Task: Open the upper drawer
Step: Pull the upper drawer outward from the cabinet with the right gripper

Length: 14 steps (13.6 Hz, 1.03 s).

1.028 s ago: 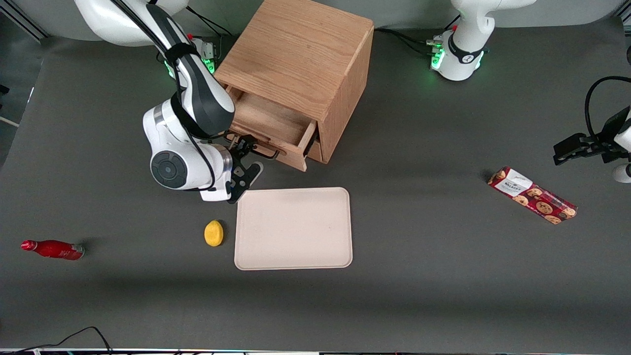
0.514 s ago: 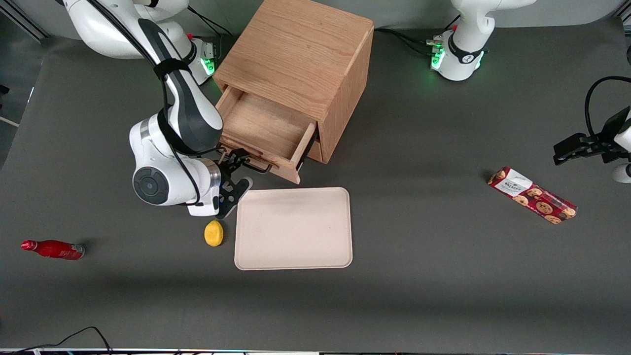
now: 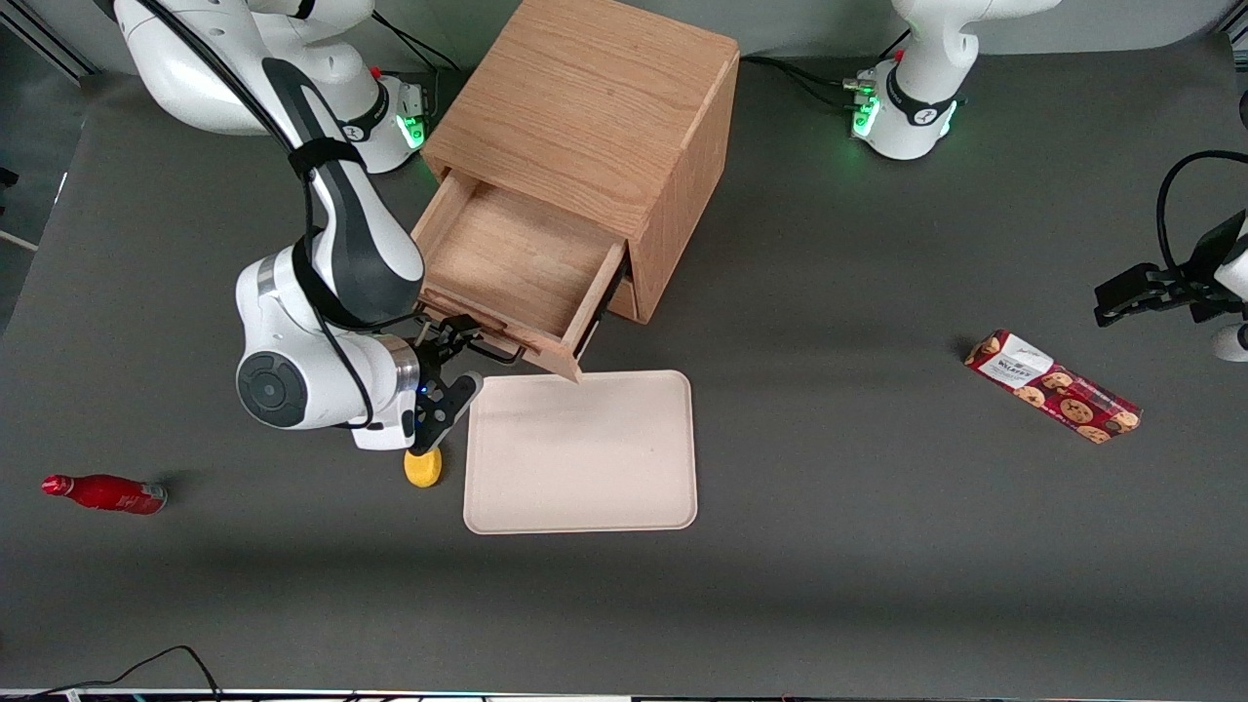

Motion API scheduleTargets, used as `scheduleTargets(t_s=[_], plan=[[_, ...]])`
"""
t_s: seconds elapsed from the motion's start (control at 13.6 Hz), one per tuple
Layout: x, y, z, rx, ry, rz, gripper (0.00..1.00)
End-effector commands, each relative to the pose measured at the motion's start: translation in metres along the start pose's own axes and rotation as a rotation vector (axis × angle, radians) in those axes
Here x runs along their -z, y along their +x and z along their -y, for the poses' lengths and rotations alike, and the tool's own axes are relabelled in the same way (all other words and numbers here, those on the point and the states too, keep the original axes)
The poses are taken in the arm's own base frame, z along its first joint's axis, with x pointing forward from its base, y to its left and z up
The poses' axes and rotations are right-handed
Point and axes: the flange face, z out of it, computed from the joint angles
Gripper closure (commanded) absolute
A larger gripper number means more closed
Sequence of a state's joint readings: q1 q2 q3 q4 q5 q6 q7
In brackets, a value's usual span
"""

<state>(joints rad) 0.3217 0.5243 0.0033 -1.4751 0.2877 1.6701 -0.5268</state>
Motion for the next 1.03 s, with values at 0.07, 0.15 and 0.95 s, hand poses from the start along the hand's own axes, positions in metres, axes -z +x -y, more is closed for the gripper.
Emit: scheduleTargets(t_s=[0.07, 0.15, 0.95], plan=[[0.005, 0.005, -0.018, 0.018, -0.014, -0.008, 0.00], [0.004, 0.005, -0.023, 0.023, -0.011, -0.008, 0.00], [0.020, -0.006, -0.060, -0.012, -0.004, -0.048, 0.00]])
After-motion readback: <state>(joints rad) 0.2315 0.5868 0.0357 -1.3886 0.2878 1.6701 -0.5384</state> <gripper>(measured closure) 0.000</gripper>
